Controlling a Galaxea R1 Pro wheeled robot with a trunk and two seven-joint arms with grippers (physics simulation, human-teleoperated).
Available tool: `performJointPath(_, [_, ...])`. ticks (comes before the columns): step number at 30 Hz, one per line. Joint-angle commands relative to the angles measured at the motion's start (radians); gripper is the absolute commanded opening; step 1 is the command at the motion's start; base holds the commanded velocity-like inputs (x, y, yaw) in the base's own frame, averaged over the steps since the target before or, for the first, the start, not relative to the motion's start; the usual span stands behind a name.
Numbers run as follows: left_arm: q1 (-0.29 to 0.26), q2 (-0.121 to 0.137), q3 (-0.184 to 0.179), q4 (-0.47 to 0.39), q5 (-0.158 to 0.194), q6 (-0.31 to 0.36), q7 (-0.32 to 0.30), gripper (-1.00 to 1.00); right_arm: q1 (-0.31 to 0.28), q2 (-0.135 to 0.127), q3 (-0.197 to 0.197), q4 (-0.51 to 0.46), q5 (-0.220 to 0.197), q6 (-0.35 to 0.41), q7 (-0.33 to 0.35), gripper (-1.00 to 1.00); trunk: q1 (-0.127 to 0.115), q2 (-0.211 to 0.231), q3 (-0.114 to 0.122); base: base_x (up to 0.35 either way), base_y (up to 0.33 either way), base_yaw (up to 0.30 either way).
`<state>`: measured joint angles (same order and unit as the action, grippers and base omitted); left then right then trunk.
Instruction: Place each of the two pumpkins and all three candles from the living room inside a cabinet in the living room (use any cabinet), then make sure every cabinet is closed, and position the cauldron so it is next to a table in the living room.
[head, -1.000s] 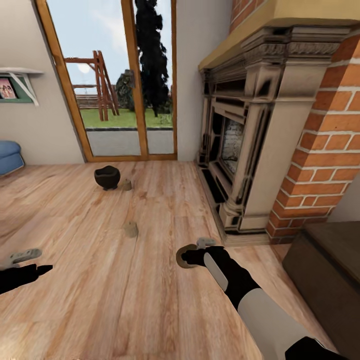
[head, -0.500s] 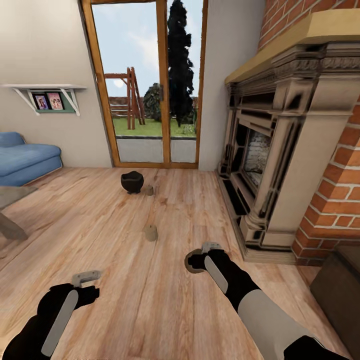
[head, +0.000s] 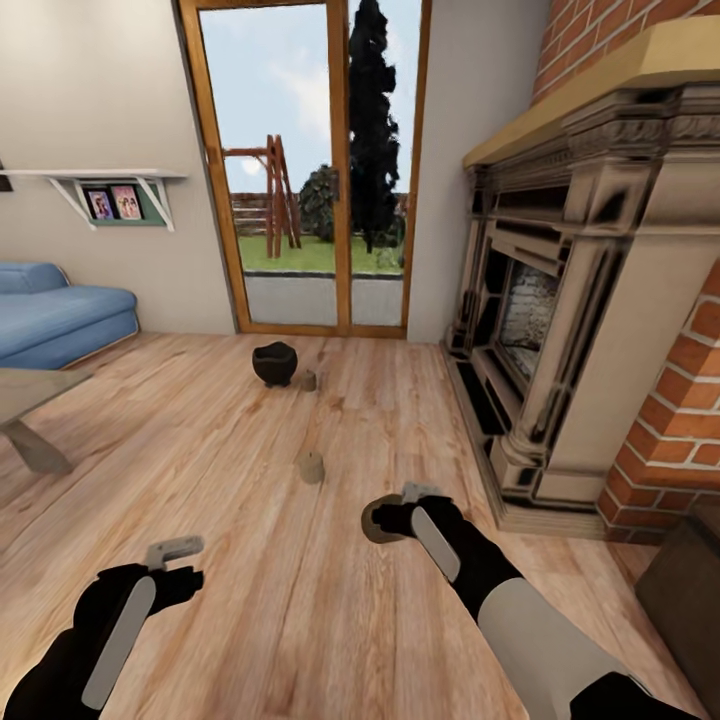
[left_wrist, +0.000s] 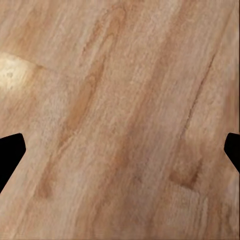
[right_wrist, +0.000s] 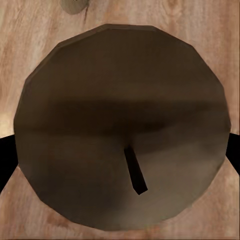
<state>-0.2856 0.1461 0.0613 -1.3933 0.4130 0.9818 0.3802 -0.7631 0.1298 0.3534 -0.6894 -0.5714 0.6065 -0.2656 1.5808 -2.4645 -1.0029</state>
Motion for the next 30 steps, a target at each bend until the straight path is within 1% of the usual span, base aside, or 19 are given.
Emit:
performJointPath(1, [0.000,0.002,0.001,-0.001,0.010,0.003,-0.009,1.00,-0.001,-0.001,0.003,-0.002,-0.022,0.003,-0.007,-1.00,0.000,0.000,-0.003,0.220,0.000,-0.063])
performJointPath(4, [-0.001,0.004,0.001,-0.001,0.008,0.003,-0.052,1.00,-0.001,-0.003,0.005,-0.003,-0.041,0.001,-0.004,-1.00,0.000,0.000,-0.007,0.283,0.000,-0.036])
performJointPath(7, [0.000,0.004,0.001,-0.001,0.007,0.003,-0.064,1.00,-0.001,-0.003,0.008,-0.004,-0.045,-0.018,-0.003,-1.00,0.000,0.000,-0.008,0.320,0.000,-0.008])
performJointPath(10, [-0.001,0.004,0.002,0.000,0.005,0.003,-0.068,1.00,-0.001,-0.002,0.012,-0.004,-0.047,-0.033,-0.003,-1.00,0.000,0.000,-0.008,0.328,0.000,-0.002])
performJointPath(16, [0.000,0.004,0.002,0.000,0.006,0.003,-0.069,1.00,-0.001,-0.001,0.012,-0.004,-0.046,-0.039,-0.003,-1.00,0.000,0.000,-0.008,0.330,0.033,0.000])
performJointPath(30, [0.000,0.004,0.000,0.002,0.007,0.003,-0.069,1.00,-0.001,0.004,0.008,-0.004,-0.050,-0.041,-0.009,-1.00,0.000,0.000,-0.008,0.319,0.167,0.000])
